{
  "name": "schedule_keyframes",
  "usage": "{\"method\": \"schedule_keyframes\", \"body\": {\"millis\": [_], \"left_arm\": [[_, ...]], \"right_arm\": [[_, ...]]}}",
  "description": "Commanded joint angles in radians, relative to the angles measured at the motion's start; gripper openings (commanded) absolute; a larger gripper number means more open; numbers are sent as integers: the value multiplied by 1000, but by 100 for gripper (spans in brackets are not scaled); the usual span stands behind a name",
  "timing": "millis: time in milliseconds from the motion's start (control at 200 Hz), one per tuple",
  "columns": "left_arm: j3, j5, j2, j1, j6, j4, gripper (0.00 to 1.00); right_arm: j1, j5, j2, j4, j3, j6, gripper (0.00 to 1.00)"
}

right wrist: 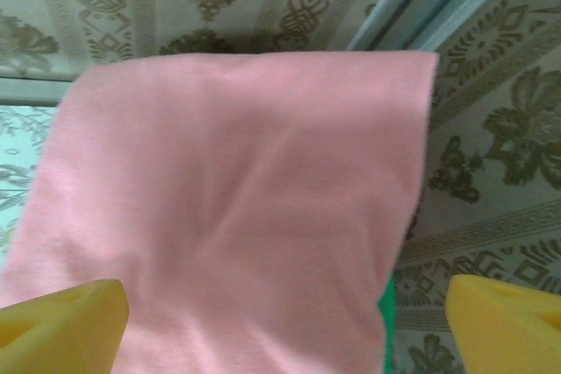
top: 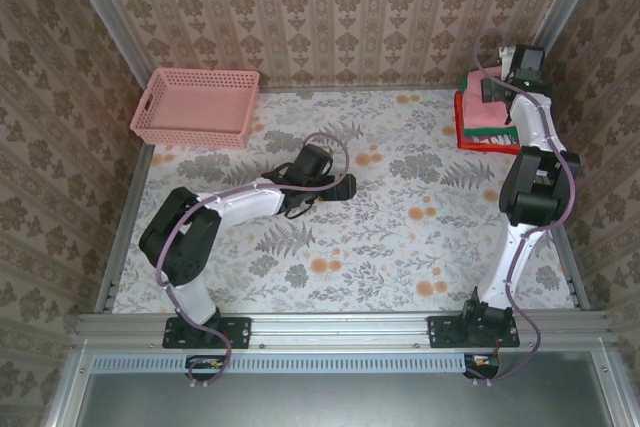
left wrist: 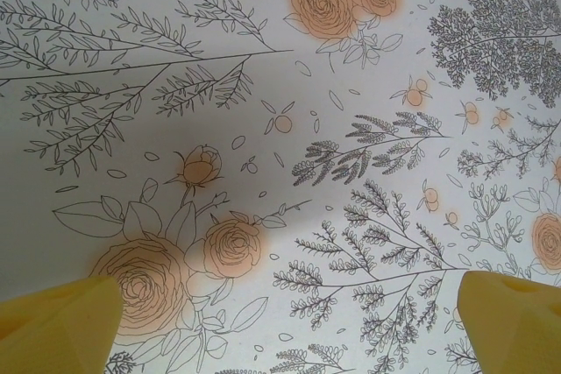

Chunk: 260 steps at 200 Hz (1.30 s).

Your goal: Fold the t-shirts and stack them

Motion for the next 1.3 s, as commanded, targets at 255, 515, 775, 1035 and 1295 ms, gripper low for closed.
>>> {"method": "schedule_keyframes", "body": {"millis": [255,515,775,1035,1295], "left_arm": [[1,8,9,-9,31,-5,100],[4,3,10,-9,33,-12,100],[1,11,17,-10,26,-1,100],[-23,19,-2,-9,23,21,100],[-58,37,-15,-8,2,74,100]], "right_arm": [[4,-13,148,-48,127,97,94],[-40,-43,333,-159,339,144,100],[-48,-112,340,-159,248,127,100],[-77,-210,239,-43,15,151,100],[-123,-376,227,-88,18,164,100]]}}
